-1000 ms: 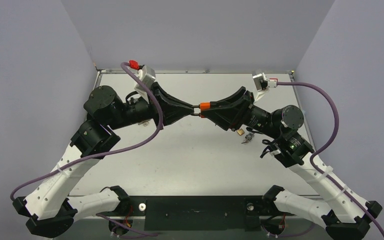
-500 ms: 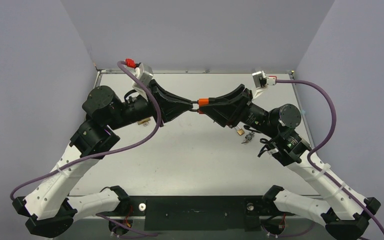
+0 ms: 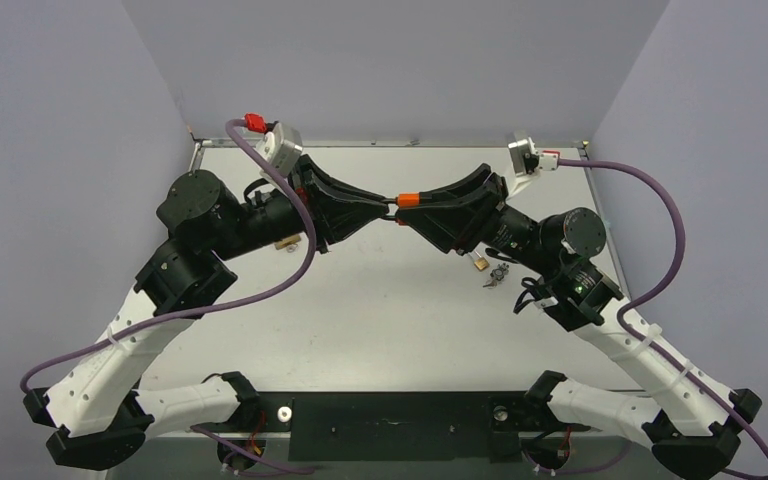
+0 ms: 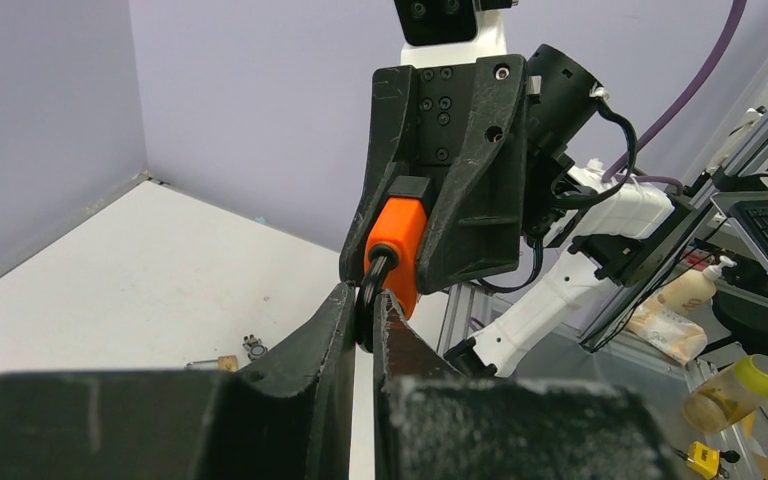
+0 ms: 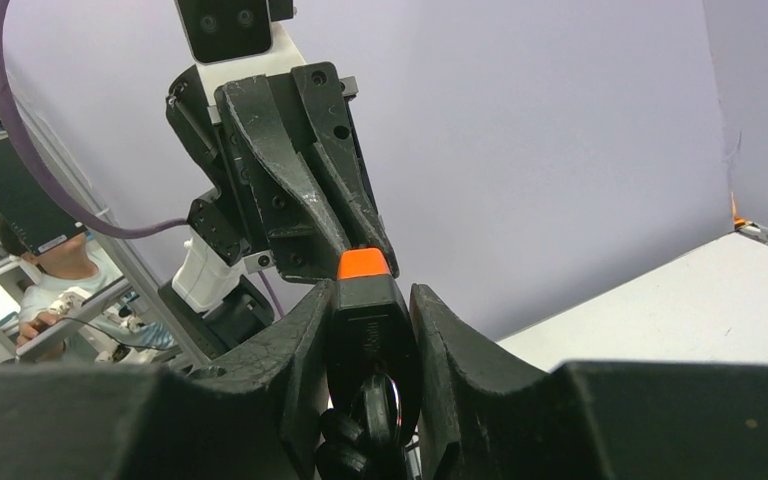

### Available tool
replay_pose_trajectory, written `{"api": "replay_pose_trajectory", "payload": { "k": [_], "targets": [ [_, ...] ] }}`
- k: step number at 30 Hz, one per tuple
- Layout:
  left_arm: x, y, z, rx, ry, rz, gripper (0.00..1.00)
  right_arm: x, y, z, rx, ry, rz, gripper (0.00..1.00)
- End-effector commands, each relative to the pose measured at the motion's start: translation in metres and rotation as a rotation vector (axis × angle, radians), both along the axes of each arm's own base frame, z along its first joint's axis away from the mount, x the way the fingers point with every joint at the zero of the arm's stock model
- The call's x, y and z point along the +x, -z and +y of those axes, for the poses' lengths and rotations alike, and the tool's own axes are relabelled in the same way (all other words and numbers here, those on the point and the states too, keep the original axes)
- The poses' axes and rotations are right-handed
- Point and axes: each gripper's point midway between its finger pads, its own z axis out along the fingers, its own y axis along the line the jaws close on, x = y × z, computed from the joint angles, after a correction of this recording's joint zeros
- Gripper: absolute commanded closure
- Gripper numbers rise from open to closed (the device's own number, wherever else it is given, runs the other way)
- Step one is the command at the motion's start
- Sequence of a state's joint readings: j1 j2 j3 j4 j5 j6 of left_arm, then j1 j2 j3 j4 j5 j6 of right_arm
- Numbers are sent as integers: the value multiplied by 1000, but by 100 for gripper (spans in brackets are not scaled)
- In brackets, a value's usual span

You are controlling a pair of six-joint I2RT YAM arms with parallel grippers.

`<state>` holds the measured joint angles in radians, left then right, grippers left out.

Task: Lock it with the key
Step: Lock the lock.

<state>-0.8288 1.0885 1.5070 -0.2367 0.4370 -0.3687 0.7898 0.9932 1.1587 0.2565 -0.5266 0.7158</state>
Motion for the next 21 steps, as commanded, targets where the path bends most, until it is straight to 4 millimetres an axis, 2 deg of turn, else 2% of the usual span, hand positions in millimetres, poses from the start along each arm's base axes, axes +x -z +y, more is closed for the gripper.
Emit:
{"api": "replay_pose_trajectory", "payload": {
  "k": [1, 4, 9, 10, 11, 12, 13, 14, 16, 17, 21],
  "targets": [
    [-24, 22, -40, 57, 196, 53, 100, -4, 59, 46, -163, -125, 90, 100],
    [-9, 20, -29, 42, 101, 57, 100, 2, 62, 41, -185, -79, 89, 100],
    [26, 22, 3, 15, -65, 101, 100, 12, 67, 35, -202, -57, 74, 98],
    [27, 25, 5, 15, -61, 110, 100, 12, 68, 34, -202, -69, 71, 88],
    [33, 23, 13, 5, -83, 120, 100, 16, 68, 32, -192, -63, 68, 82],
    [34, 25, 15, 10, -81, 128, 100, 15, 67, 30, -188, -73, 62, 68],
    [38, 25, 20, 9, -97, 133, 100, 20, 69, 27, -179, -62, 63, 62],
    [38, 26, 22, 16, -96, 139, 100, 20, 68, 25, -174, -68, 57, 50],
    [40, 28, 26, 29, -104, 147, 100, 24, 68, 17, -149, -70, 59, 39],
    [42, 28, 27, 36, -108, 146, 100, 33, 71, 11, -136, -48, 57, 37],
    [44, 35, 31, 73, -128, 149, 100, 39, 70, -12, -62, -44, 40, 21]
  ]
}}
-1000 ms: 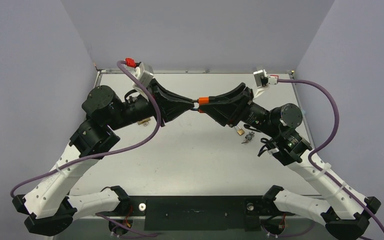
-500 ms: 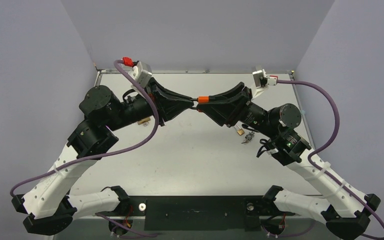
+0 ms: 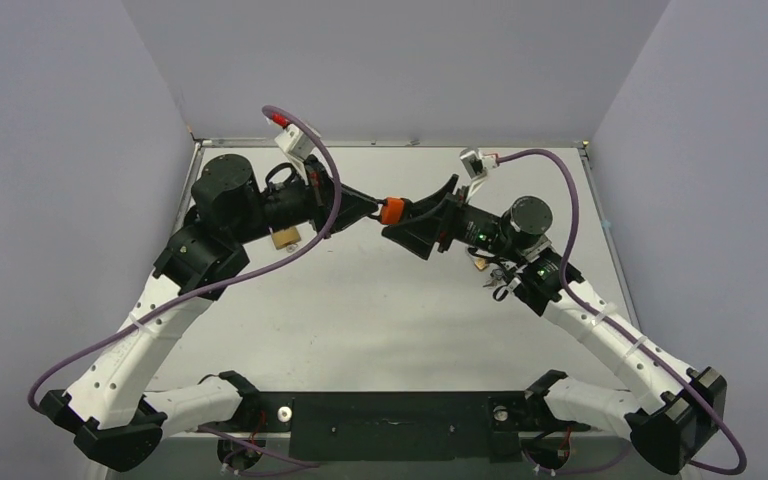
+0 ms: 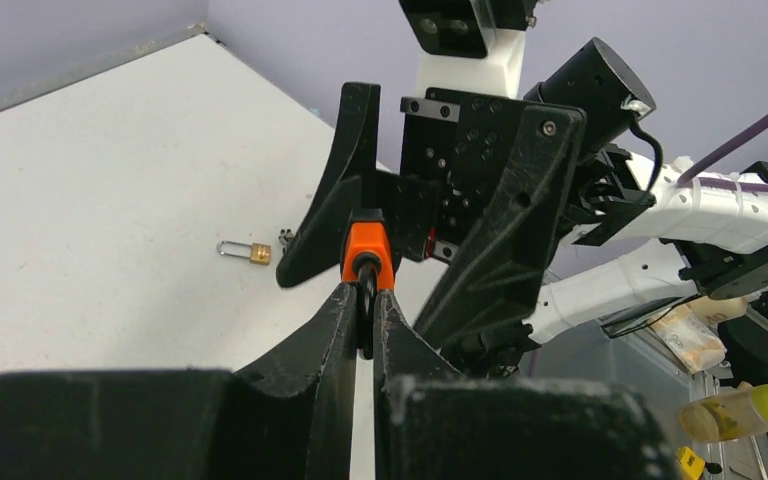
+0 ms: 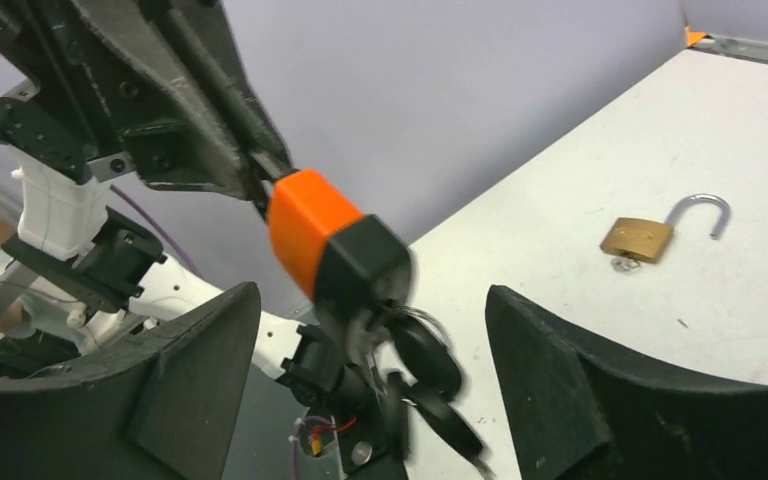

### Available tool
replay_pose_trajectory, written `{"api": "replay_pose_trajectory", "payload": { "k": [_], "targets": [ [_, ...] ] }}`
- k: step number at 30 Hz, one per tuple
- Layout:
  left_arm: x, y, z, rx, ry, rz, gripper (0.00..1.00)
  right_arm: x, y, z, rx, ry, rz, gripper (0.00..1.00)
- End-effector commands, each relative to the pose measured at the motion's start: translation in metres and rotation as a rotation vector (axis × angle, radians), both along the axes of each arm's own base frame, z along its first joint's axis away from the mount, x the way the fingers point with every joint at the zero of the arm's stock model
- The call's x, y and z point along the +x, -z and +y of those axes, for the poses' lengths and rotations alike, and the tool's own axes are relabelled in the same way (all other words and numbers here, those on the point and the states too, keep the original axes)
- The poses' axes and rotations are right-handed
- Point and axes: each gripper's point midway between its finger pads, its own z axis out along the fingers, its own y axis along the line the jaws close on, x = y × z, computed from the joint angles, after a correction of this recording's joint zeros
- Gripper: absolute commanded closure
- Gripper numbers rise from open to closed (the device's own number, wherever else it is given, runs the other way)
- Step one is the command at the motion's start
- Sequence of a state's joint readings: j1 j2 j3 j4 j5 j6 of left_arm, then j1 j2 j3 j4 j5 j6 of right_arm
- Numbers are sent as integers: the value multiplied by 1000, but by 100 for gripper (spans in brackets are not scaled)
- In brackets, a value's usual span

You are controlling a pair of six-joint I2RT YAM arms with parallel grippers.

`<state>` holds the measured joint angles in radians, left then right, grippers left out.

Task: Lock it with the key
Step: Lock the lock.

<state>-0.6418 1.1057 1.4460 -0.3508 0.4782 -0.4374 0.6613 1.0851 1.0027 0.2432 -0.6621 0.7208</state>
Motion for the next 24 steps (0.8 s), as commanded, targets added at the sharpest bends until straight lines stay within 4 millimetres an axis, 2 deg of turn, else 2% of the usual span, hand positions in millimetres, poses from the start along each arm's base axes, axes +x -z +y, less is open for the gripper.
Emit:
{"api": "replay_pose_trajectory", "payload": {
  "k": [1, 5, 9, 13, 16, 19, 21, 24],
  "targets": [
    [-8, -15, 10, -2, 5, -51, 100, -11, -35, -29, 157, -45, -131, 19],
    [-11, -7, 14, 54, 14, -56, 100, -5, -25, -45, 166, -9, -138, 17],
    [-18, -5, 15, 86, 50, -55, 100, -14, -34, -52, 240, -61, -153, 18],
    [-28, -10, 14, 105, 103, -49, 100, -33, -44, -50, 293, -171, -174, 25],
    [-30, -16, 19, 128, 93, -58, 100, -35, -40, -45, 279, -193, -179, 33],
    [-33, -19, 18, 126, 110, -64, 100, -22, -25, -39, 208, -137, -140, 36],
    [-33, -20, 18, 124, 111, -60, 100, -15, -18, -37, 165, -90, -134, 43],
    [-32, -20, 17, 124, 115, -56, 100, -12, -5, -31, 83, -66, -137, 46]
  ]
}}
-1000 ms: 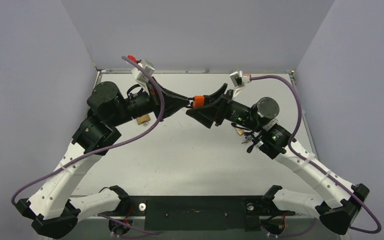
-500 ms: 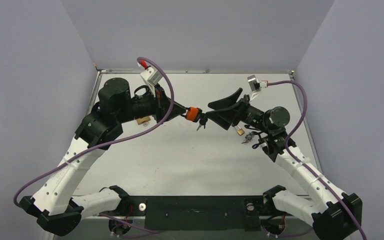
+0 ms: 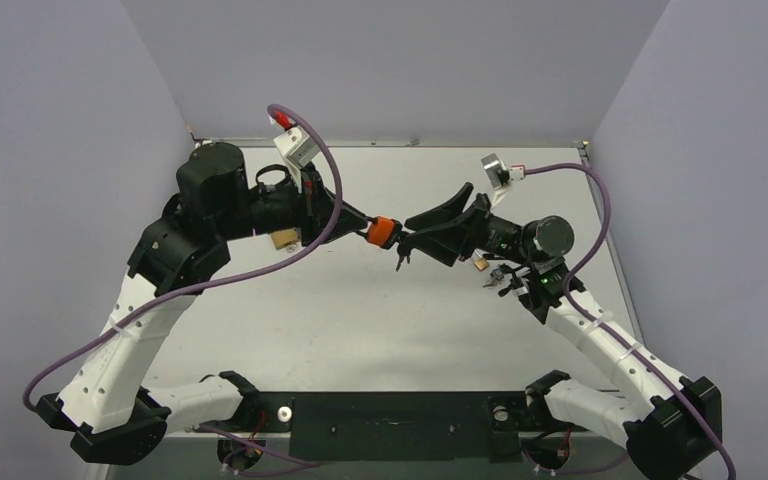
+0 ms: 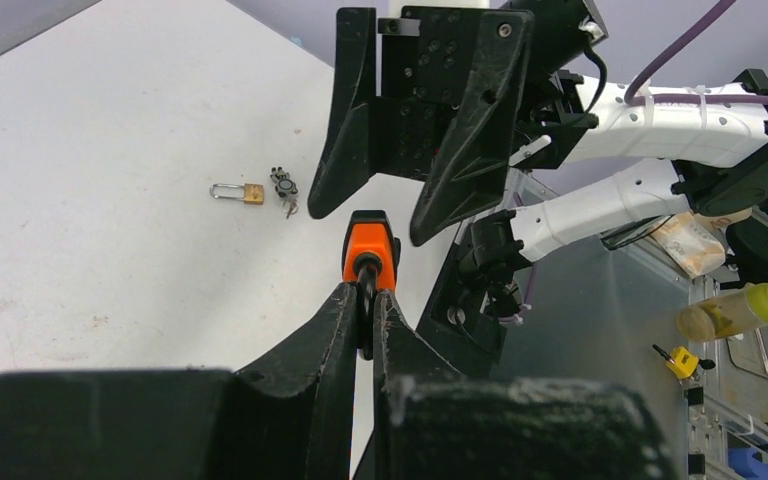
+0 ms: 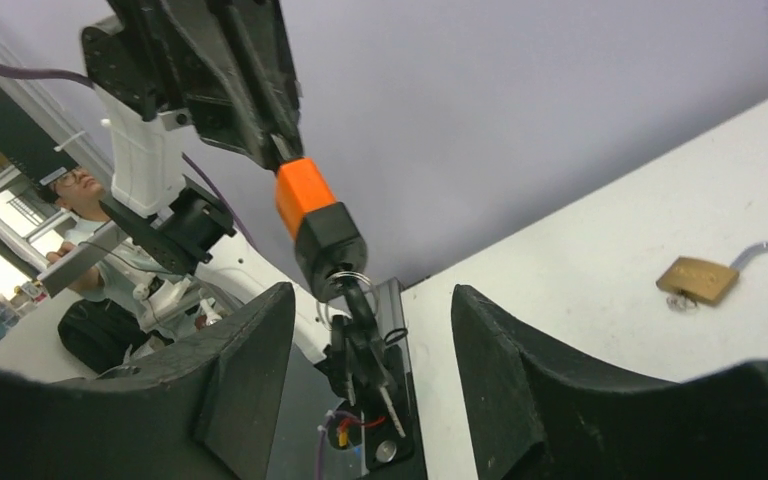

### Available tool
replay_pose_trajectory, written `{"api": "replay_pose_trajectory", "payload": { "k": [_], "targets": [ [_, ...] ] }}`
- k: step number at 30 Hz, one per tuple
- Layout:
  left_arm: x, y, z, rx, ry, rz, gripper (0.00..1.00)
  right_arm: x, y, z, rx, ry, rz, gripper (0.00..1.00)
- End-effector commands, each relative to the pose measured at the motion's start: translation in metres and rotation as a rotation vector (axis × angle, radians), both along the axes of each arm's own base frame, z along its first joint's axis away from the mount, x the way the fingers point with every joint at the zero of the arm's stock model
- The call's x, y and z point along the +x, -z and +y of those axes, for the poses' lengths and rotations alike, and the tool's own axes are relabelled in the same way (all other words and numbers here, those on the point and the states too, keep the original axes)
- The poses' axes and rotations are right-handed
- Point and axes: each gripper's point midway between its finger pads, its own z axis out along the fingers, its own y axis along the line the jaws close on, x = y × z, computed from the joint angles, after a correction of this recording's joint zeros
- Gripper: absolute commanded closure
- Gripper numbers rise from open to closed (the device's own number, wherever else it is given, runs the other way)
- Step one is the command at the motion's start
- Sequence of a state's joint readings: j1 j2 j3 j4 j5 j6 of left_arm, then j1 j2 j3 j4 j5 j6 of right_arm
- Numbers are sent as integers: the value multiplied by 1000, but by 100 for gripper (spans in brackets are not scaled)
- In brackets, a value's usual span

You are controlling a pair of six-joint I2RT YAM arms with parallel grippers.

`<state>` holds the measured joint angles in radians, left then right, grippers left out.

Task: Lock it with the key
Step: Lock the lock.

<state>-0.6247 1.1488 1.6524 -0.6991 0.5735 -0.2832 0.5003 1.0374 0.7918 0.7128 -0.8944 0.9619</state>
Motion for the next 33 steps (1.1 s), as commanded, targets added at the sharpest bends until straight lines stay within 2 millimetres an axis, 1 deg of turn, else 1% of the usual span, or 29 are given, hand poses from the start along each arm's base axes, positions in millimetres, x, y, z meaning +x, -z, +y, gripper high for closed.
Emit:
{"api": "replay_pose_trajectory", "payload": {
  "k": [1, 2, 4, 6, 7, 8, 9, 10, 11, 12, 13, 14, 15, 16, 17, 18, 24, 28, 32, 33],
  "targets": [
    [-5, -24, 0, -42, 33, -64, 100, 4, 3, 4, -96, 74, -71, 44],
    [-5, -25, 0, -43, 36, -63, 100, 4, 9, 7, -131, 77, -79, 41],
    [-5, -25, -1, -43, 40, -60, 100, 4, 14, 11, -165, 88, -87, 41],
    [-5, -26, -2, -43, 42, -59, 100, 4, 15, 15, -176, 90, -87, 45],
    [-4, -26, -2, -41, 41, -56, 100, 4, 15, 16, -175, 88, -87, 50],
    [-4, -26, -2, -41, 40, -56, 100, 2, 14, 17, -167, 83, -87, 53],
    [-4, -25, -2, -39, 38, -54, 100, 1, 13, 17, -162, 77, -89, 58],
    [-3, -25, -1, -38, 34, -53, 100, 1, 12, 17, -156, 76, -90, 61],
    [-2, -25, 0, -35, 24, -53, 100, 0, 12, 17, -154, 73, -88, 68],
    [0, -24, 0, -32, 13, -52, 100, -1, 12, 17, -151, 71, -90, 72],
    [1, -24, 2, -32, 4, -52, 100, -2, 11, 17, -149, 67, -89, 79],
    [2, -24, 3, -33, -4, -49, 100, -3, 12, 17, -148, 63, -90, 82],
    [4, -24, 4, -33, -12, -48, 100, -3, 12, 17, -146, 59, -84, 89],
    [5, -24, 5, -34, -20, -44, 100, -5, 11, 17, -139, 52, -90, 92],
    [8, -24, 7, -35, -31, -46, 100, -5, 10, 16, -134, 50, -86, 98],
    [9, -24, 8, -37, -42, -45, 100, -7, 7, 16, -124, 45, -96, 100],
    [12, -33, 15, -80, -56, -64, 100, -12, 1, 11, -91, 33, -100, 100],
    [15, -47, 24, -141, -70, -98, 100, -10, 4, 9, -72, 25, -77, 100],
    [14, -58, 24, -198, -51, -119, 100, -9, 9, 8, -64, 21, -54, 100],
    [13, -58, 24, -203, -43, -114, 100, -9, 10, 8, -64, 21, -51, 100]
  ]
}}
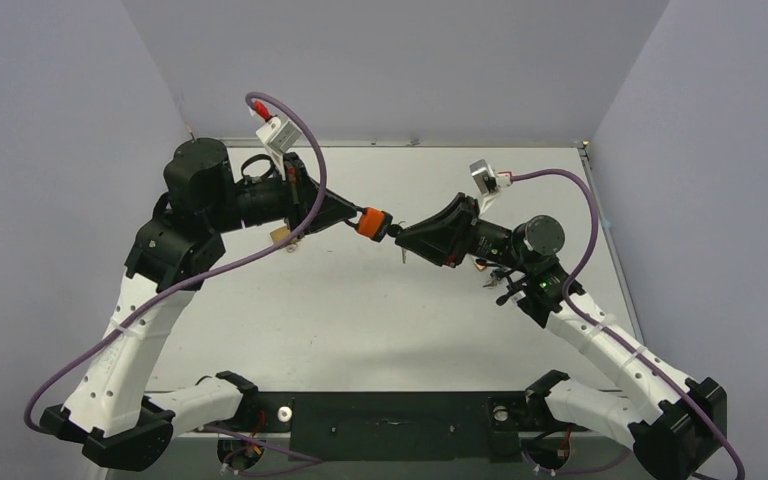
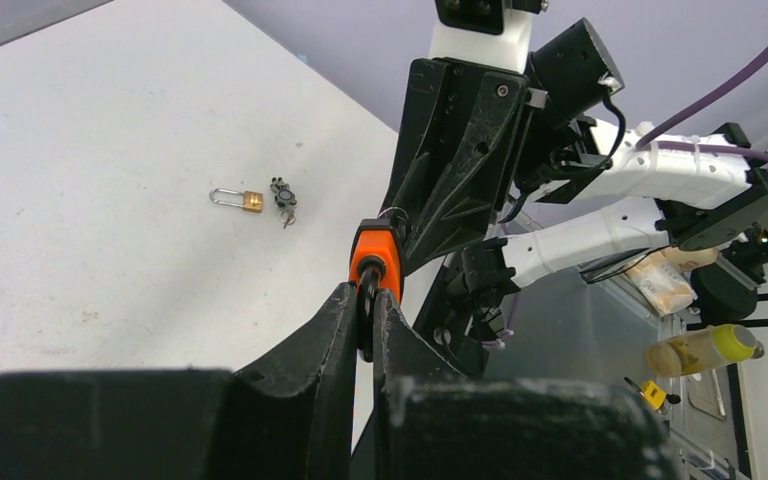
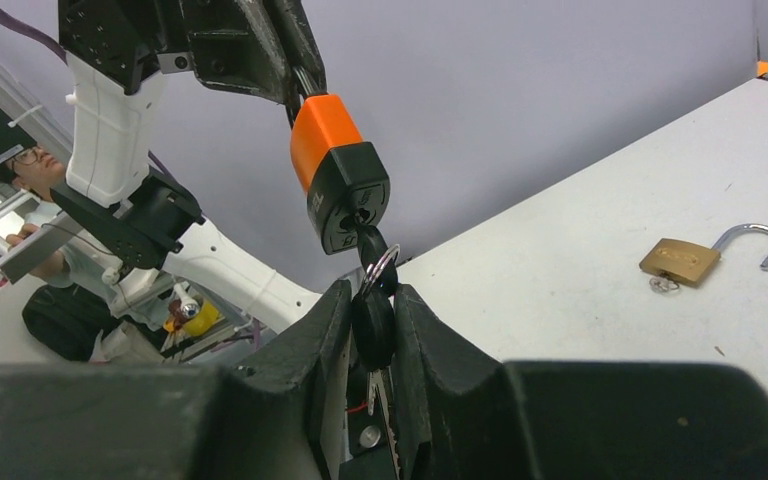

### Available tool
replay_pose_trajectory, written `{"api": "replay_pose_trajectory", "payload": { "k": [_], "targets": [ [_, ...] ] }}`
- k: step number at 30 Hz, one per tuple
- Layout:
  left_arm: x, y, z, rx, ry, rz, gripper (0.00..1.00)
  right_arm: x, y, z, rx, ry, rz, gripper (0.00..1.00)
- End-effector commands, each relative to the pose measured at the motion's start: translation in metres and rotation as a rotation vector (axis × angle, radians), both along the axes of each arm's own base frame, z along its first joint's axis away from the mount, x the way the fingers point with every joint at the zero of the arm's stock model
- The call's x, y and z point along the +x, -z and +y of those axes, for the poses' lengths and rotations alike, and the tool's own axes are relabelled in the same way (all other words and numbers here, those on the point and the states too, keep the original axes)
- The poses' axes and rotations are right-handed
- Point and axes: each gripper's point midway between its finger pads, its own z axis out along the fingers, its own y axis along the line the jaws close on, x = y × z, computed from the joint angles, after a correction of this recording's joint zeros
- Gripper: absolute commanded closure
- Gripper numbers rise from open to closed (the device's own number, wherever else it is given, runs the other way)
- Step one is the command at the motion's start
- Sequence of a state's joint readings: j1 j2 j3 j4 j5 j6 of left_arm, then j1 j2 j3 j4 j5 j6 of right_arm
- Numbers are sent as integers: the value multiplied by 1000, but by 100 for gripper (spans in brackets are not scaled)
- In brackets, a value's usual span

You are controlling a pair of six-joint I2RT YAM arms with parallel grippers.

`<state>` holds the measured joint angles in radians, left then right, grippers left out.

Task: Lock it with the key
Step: Lock the lock, then place the lock at the center of the board, then place the key at the center of the board.

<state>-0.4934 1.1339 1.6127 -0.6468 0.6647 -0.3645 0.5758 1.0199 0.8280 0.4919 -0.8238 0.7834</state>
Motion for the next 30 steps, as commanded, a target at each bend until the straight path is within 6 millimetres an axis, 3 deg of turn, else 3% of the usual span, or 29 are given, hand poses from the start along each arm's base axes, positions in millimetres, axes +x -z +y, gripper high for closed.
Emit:
{"api": "replay_pose_trajectory", "payload": {
  "k": [1, 13, 18, 21, 25, 29, 30],
  "targets": [
    [-4, -58, 6, -147, 0, -187, 100, -8, -8, -7, 36, -16, -38, 100],
    [1, -65, 12, -178, -11, -196, 100, 1, 6, -17, 24, 34, 1, 100],
    [13, -55, 13, -158, -56, -166, 100, 22, 23, -25, -37, 148, 47, 100],
    [25, -41, 14, -135, -98, -127, 100, 45, 51, -38, -120, 282, 130, 100],
    [52, 3, 11, -94, -177, -12, 100, 85, 97, -70, -262, 555, 271, 100],
    [74, 46, 3, -76, -239, 96, 100, 101, 141, -93, -370, 706, 407, 100],
    [76, 49, -2, -90, -239, 111, 100, 104, 153, -98, -389, 727, 446, 100]
  ]
}}
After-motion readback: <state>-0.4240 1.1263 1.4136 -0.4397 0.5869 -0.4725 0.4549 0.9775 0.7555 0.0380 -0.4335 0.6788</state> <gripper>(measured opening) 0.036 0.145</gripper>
